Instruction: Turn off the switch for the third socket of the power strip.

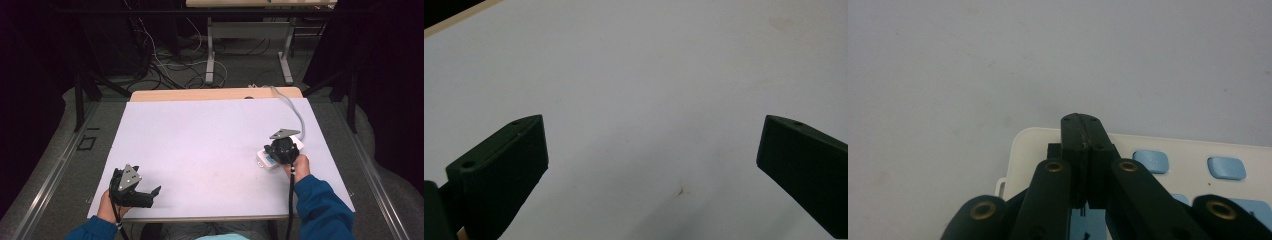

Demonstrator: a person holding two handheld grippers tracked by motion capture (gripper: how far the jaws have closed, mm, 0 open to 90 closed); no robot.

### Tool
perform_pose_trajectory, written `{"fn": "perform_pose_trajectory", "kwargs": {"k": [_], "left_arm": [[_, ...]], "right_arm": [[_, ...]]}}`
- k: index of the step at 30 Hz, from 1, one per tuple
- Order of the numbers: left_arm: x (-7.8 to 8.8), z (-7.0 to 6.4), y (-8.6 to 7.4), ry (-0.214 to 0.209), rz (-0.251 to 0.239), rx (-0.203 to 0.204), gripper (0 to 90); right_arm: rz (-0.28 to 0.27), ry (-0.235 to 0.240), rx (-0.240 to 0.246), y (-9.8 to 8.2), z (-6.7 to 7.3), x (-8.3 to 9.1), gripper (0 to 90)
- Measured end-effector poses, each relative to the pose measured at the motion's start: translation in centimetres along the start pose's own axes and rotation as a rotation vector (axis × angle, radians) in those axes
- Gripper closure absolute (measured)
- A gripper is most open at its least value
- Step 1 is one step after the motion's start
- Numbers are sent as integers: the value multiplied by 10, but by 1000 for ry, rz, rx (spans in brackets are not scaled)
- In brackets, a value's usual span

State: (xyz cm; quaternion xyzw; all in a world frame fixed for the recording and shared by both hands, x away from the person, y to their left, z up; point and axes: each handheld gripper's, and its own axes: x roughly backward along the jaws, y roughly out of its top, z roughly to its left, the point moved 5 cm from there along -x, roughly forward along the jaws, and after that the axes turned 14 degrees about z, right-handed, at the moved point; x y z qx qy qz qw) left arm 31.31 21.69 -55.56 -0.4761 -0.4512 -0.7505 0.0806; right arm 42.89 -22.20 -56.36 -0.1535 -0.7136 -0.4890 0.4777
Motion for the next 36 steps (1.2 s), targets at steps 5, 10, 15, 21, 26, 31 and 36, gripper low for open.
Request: {"fn": "perform_pose_trajectory", "kwargs": {"k": [5, 10, 15, 21, 26, 31, 36], "left_arm": [[1, 1, 0, 8, -1, -4, 2], [1, 0, 0, 6, 0, -2, 2], [0, 0, 0, 1, 2, -2, 2], [1, 0, -1, 2, 2, -2, 2], [1, 0, -1, 2, 1, -1, 1], [1, 0, -1, 1, 3, 0, 2], [1, 0, -1, 2, 3, 1, 2]], "right_arm": [[2, 6, 23, 0, 2, 1, 887], [-17, 4, 16, 2, 2, 5, 836], [-34, 21, 16, 3, 2, 11, 745], [-56, 41, 27, 5, 3, 20, 554], [-58, 65, 27, 3, 5, 26, 471], [-72, 78, 34, 1, 6, 31, 371], [-86, 87, 30, 0, 7, 37, 307]]}}
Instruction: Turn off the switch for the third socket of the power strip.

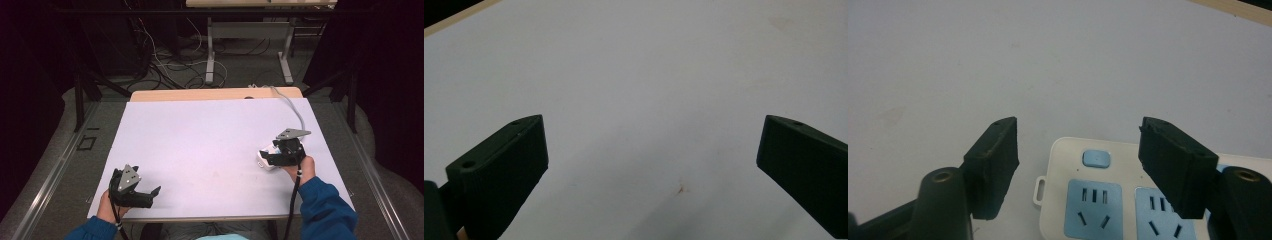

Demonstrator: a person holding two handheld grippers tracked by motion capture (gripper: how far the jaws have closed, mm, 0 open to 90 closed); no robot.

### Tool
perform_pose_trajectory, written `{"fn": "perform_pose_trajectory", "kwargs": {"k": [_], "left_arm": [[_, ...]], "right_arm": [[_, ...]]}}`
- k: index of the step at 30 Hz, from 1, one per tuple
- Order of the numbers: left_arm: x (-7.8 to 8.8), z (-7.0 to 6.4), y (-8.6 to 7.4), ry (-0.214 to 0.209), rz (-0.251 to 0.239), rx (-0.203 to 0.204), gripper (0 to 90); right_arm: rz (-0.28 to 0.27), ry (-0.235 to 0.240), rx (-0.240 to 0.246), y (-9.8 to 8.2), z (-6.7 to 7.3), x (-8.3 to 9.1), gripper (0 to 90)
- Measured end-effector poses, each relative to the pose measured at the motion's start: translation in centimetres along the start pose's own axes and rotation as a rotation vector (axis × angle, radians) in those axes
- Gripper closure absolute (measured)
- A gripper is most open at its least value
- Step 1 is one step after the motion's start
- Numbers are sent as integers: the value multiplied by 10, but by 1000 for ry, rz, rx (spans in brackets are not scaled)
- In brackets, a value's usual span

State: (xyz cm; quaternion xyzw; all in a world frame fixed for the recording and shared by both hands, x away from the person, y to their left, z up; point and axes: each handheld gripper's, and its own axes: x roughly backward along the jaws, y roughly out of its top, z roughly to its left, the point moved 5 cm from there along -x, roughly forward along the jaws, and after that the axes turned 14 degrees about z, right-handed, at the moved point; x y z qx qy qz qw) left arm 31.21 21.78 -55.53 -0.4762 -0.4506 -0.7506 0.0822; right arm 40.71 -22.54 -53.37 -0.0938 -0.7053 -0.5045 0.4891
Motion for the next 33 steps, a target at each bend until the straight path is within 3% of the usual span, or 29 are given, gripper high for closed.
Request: {"fn": "perform_pose_trajectory", "kwargs": {"k": [17, 33], "left_arm": [[0, 2, 0, 13, -8, -6, 1], [1, 1, 0, 15, -7, -6, 2]], "right_arm": [[-22, 23, 29, -6, 15, 16, 146], [-21, 33, 40, -22, 21, 28, 21]]}}
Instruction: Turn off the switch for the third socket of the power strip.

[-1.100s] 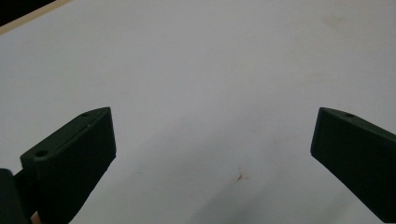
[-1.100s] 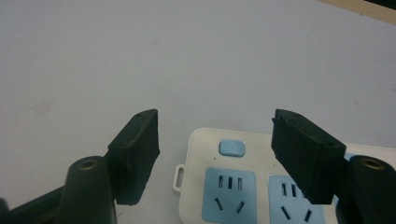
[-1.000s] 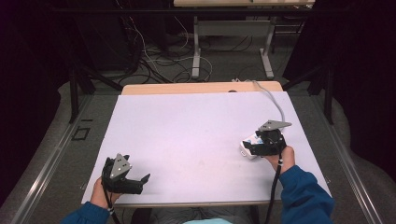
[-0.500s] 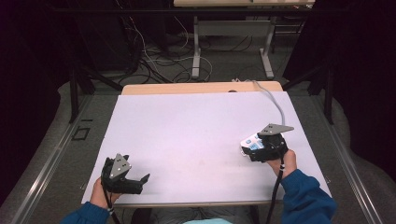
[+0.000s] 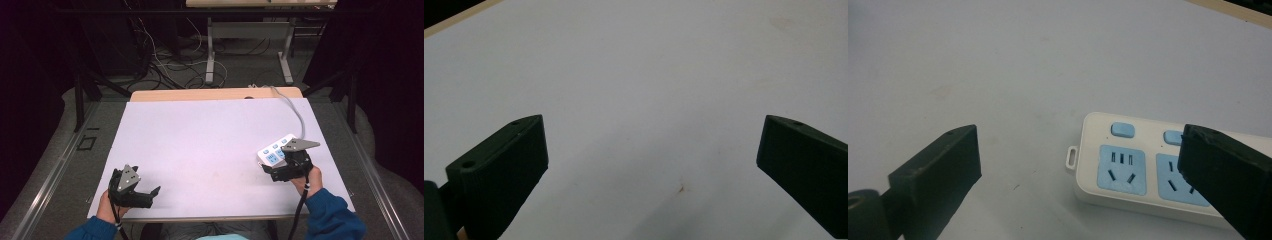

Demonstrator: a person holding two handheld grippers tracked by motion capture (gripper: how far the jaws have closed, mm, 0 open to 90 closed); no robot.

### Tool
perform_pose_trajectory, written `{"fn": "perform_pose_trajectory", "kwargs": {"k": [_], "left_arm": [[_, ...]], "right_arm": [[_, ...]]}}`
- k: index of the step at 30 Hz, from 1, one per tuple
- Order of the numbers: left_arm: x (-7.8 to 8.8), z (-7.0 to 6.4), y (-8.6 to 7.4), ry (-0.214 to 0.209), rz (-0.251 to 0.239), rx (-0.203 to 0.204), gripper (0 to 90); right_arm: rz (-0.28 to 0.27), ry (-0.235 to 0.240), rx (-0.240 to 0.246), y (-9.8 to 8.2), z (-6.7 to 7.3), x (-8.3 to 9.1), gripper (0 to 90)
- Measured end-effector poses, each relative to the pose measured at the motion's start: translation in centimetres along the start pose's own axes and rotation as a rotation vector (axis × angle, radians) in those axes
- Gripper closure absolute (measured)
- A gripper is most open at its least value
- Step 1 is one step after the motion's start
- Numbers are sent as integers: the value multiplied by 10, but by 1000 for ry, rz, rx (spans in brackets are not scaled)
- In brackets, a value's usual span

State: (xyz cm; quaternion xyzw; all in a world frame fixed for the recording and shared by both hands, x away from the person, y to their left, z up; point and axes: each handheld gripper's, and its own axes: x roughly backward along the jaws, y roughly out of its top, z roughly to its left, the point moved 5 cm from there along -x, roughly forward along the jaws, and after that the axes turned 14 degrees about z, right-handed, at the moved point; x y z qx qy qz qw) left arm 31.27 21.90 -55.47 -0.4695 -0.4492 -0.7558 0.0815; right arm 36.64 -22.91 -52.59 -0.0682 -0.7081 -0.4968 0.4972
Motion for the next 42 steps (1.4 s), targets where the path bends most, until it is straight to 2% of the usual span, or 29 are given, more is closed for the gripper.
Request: {"fn": "perform_pose_trajectory", "kwargs": {"k": [8, 24, 26, 28, 30, 35, 36, 39, 41, 42], "left_arm": [[0, 0, 0, 0, 0, -1, 1], [0, 0, 0, -7, 5, -2, 1], [-1, -1, 0, -13, 2, 8, 2], [0, 0, 0, -5, 1, -1, 2], [0, 0, 0, -4, 1, 1, 2], [-1, -1, 0, -11, 2, 8, 2], [-1, -1, 0, -11, 3, 8, 2], [0, -1, 0, -13, 8, 4, 2], [0, -1, 0, -13, 8, 6, 1], [-1, -1, 0, -13, 8, 6, 2]], "right_arm": [[14, 3, 6, -9, 3, 3, 2], [21, -23, 31, -25, 7, 6, 1], [20, -25, 28, -27, 7, 6, 1], [33, -24, 21, -29, 8, 7, 1], [18, -32, 21, -31, 8, 7, 0], [30, -37, 29, -36, 9, 9, 0], [27, -39, 18, -37, 10, 9, 0], [19, -43, 32, -38, 9, 10, 0], [17, -43, 18, -40, 10, 9, 0], [20, -41, 31, -40, 10, 9, 0]]}}
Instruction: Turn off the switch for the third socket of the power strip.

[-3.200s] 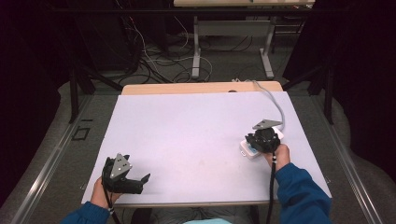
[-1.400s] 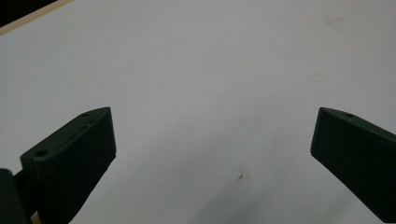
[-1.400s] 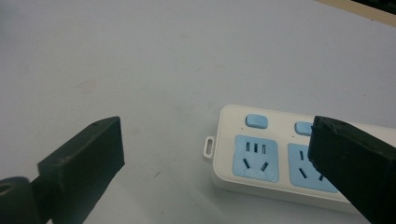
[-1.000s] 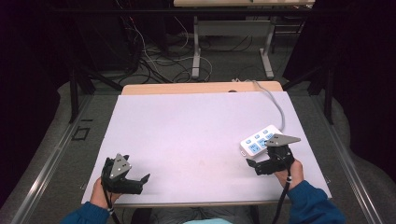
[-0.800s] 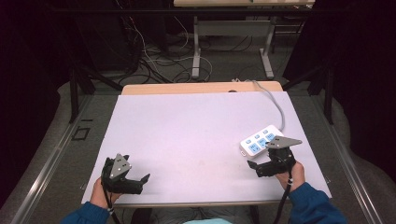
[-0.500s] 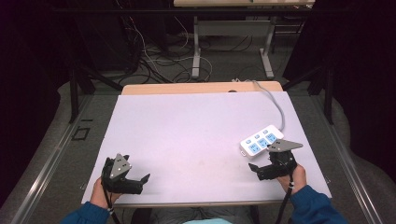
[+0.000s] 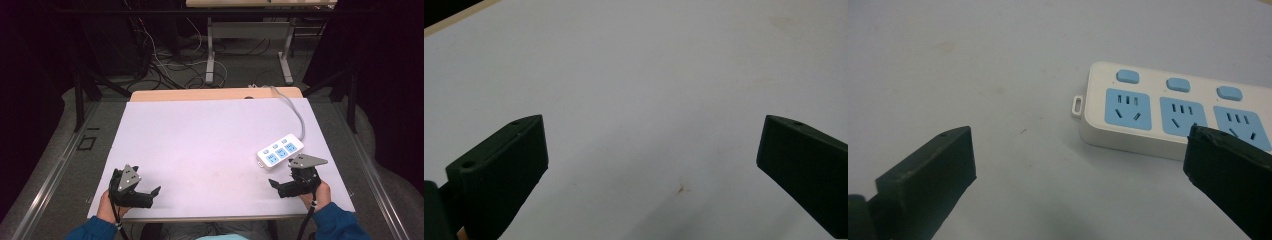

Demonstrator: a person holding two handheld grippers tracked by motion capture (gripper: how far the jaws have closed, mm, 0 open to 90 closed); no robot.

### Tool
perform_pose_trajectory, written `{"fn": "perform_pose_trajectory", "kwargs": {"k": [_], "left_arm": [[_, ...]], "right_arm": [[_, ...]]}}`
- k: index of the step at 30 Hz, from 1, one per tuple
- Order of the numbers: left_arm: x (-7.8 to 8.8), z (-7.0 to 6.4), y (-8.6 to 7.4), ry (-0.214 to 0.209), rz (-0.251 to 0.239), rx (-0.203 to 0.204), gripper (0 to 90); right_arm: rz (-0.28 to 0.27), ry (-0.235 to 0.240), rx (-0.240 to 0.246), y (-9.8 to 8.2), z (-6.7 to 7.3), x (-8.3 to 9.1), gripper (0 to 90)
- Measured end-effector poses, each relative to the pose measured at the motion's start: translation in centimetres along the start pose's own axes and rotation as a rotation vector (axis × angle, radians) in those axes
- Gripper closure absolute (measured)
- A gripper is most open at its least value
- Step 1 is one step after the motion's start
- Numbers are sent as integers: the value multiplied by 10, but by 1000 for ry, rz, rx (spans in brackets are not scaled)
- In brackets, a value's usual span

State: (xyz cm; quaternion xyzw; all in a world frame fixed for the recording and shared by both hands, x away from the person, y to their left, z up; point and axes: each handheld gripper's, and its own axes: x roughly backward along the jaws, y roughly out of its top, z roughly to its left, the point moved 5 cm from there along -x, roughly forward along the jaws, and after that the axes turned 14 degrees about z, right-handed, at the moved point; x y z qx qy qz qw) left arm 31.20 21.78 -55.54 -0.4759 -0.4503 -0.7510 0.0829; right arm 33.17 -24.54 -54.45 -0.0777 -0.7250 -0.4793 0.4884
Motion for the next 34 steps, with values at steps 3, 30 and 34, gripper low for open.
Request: {"fn": "perform_pose_trajectory", "kwargs": {"k": [3, 30, 34], "left_arm": [[0, 0, 0, -1, 1, -1, 1], [-1, 0, 0, 5, 7, -12, 1], [-1, 0, 0, 6, 8, -13, 1]], "right_arm": [[6, 2, -10, -2, 1, 1, 0], [14, 1, -20, -11, 2, 3, 0], [6, -1, -7, -11, 2, 3, 0]]}}
